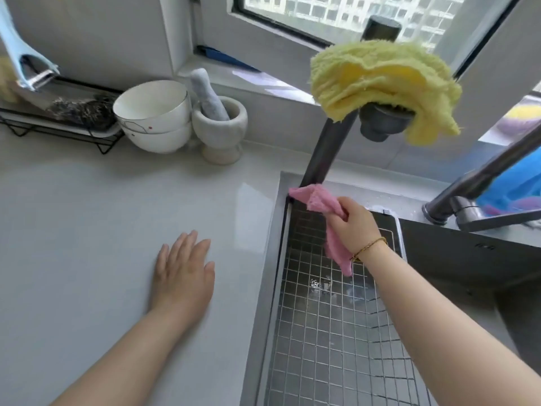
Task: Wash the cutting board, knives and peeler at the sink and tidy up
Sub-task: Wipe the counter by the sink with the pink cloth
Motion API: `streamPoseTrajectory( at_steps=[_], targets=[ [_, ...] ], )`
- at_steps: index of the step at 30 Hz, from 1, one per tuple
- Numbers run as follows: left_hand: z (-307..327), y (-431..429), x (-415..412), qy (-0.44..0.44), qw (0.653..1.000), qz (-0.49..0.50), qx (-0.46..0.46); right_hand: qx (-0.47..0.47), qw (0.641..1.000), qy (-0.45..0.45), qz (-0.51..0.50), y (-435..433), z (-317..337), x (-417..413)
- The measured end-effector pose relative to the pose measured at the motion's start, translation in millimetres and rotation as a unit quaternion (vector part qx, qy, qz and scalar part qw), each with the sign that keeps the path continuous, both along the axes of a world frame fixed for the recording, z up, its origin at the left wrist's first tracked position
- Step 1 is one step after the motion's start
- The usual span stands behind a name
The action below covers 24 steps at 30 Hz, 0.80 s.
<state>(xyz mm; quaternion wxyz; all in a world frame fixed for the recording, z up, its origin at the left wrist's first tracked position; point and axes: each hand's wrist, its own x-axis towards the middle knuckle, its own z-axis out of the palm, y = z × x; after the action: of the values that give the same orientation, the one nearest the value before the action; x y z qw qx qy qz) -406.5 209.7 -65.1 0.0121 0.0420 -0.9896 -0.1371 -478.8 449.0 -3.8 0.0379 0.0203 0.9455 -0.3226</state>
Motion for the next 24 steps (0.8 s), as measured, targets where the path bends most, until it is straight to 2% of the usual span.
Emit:
streamPoseTrajectory(
  at_steps=[2, 4, 6, 7, 9, 12, 14, 16, 20, 22, 24],
  targets=[
    [2.3, 22.7, -16.0, -0.019, 0.999, -0.029, 0.012, -0.09, 0.987, 0.036, -0.125, 25.9, 2.1, 7.4],
    [6.0, 45.9, -30.1, -0.021, 0.998, -0.039, 0.034, -0.151, 0.954, 0.092, -0.242, 49.4, 5.0, 6.1],
    [3.1, 59.5, -39.2, -0.024, 0.998, -0.058, 0.028, -0.176, 0.922, 0.148, -0.31, 66.4, 8.8, -1.9],
    [-0.7, 62.7, -41.4, -0.02, 0.998, -0.063, 0.019, -0.166, 0.921, 0.161, -0.314, 71.9, 9.6, -8.0],
    [-4.8, 63.8, -43.1, -0.009, 0.998, -0.07, 0.002, -0.116, 0.944, 0.149, -0.271, 71.4, 7.8, -26.5],
    [-8.2, 63.3, -42.2, 0.011, 0.998, -0.059, 0.013, 0.001, 0.991, 0.098, -0.094, 48.9, -11.7, -58.4],
    [-8.5, 63.7, -42.8, 0.016, 0.998, -0.056, 0.015, 0.145, 0.988, 0.025, 0.033, 35.6, -30.7, -74.3],
    [-8.6, 63.8, -43.3, 0.014, 0.998, -0.057, 0.015, 0.212, 0.973, -0.023, 0.091, 35.8, -38.6, -81.8],
    [-9.7, 64.0, -42.2, 0.016, 0.998, -0.055, 0.022, 0.25, 0.951, -0.023, 0.181, 68.8, -32.8, -80.7],
    [-10.5, 63.7, -42.9, 0.015, 0.998, -0.059, 0.023, 0.23, 0.96, -0.031, 0.158, 93.5, -27.3, -75.3],
    [-10.6, 63.5, -42.8, 0.018, 0.998, -0.059, 0.025, 0.177, 0.981, -0.043, 0.068, 118.4, -21.6, -65.8]
  ],
)
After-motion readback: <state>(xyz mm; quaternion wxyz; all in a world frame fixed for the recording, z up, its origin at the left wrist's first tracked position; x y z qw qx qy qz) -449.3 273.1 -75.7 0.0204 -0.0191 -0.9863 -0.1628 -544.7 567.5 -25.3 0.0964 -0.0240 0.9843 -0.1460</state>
